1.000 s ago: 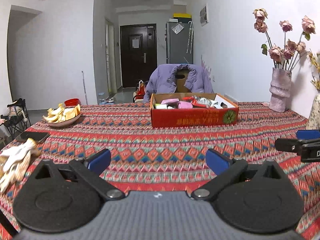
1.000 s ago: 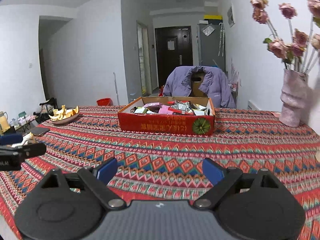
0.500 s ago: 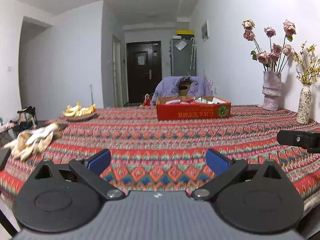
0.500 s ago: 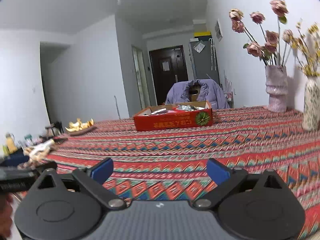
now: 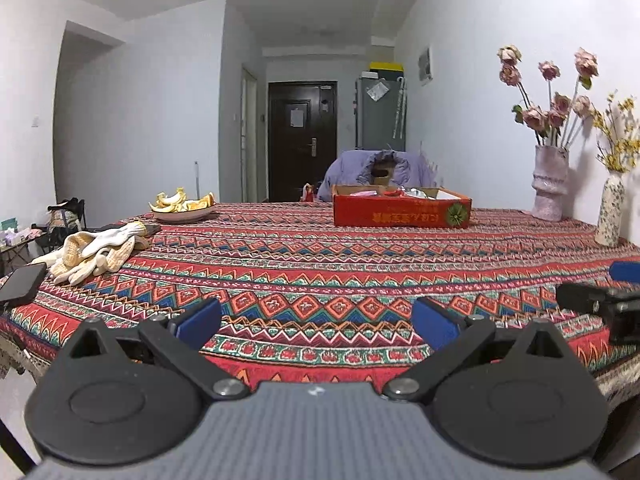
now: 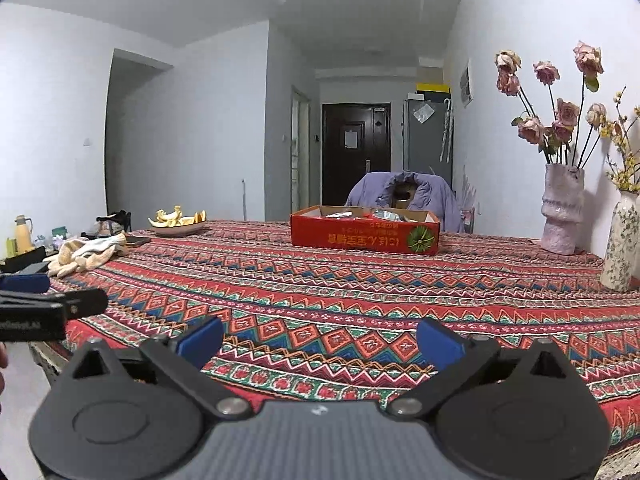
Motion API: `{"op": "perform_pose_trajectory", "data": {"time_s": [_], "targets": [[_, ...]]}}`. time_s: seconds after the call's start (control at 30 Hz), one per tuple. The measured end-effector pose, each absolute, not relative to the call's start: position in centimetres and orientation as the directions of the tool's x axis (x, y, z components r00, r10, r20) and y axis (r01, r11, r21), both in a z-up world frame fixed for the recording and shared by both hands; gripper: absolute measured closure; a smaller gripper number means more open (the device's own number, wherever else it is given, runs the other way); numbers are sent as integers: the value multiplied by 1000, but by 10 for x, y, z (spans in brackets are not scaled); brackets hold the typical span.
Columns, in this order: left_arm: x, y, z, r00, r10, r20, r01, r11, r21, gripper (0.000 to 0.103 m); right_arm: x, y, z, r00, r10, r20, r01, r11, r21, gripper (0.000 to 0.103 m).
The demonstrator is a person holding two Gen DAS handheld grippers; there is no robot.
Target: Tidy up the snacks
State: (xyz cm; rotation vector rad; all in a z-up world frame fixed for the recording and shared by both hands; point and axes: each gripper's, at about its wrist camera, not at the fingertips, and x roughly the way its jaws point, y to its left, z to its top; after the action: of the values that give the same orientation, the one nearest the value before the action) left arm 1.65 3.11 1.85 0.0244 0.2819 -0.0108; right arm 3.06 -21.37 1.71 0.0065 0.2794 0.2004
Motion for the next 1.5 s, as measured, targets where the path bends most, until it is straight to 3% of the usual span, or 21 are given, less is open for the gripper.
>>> {"op": "perform_pose_trajectory", "data": {"time_s": [1.5], "targets": [[13,22,18,964,-17,-266,38,997,73,0,31,-222,14,948,170,-268,-163,985,49,0]]}}
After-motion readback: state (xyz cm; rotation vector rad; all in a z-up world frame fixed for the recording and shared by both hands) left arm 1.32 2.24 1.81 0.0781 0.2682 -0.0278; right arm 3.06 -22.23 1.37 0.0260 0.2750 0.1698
